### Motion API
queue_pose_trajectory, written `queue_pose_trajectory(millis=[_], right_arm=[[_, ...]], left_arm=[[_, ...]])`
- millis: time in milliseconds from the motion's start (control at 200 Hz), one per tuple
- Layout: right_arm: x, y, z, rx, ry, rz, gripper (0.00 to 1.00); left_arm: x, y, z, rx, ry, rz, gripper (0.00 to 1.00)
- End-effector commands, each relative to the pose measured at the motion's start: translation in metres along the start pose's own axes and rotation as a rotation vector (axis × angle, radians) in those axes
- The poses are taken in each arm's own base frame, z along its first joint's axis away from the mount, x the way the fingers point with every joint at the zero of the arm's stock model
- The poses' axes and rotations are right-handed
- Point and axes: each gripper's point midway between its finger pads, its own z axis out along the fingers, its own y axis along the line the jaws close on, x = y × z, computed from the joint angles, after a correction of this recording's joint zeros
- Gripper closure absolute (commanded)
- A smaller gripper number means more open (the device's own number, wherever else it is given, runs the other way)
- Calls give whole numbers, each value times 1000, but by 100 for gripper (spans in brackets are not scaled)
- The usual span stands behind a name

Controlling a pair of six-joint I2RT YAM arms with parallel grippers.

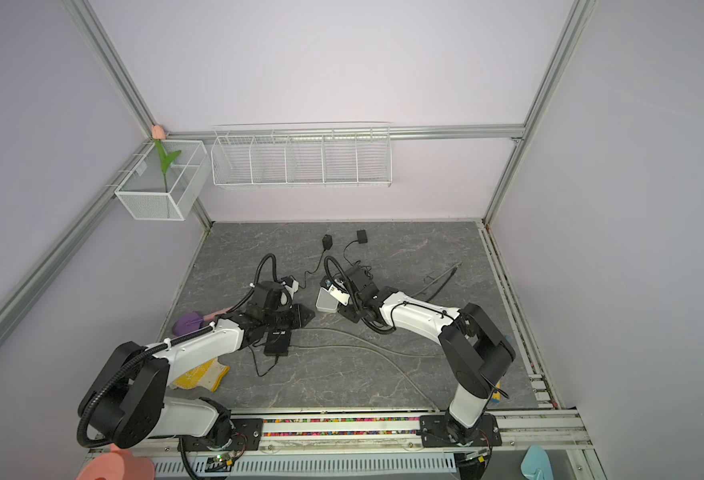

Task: Insert the plug into the switch port
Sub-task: 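Open both grippers and pull them back from the white box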

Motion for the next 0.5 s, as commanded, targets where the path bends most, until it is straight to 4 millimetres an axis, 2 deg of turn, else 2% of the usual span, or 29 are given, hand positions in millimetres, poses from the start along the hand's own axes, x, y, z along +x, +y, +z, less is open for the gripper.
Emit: queue_pose_trajectory(millis=[0, 195, 385, 480, 495], right_arm=[[13, 3, -1, 1, 23, 27, 75], [13, 6, -14, -2, -23, 80, 74], [13, 11, -37, -25, -66, 141, 72], [9, 12, -58, -36, -116, 193, 70], [19, 15, -57, -41, -95, 207, 70]], left_arm=[[3, 14, -16, -68, -6, 9, 76], [-8, 32, -48, -203, -113, 6, 73], [-13, 44, -76, -264, -235, -9, 63], [-10, 49, -86, -277, -274, -25, 56], [-9, 50, -87, -279, -280, -29, 55]])
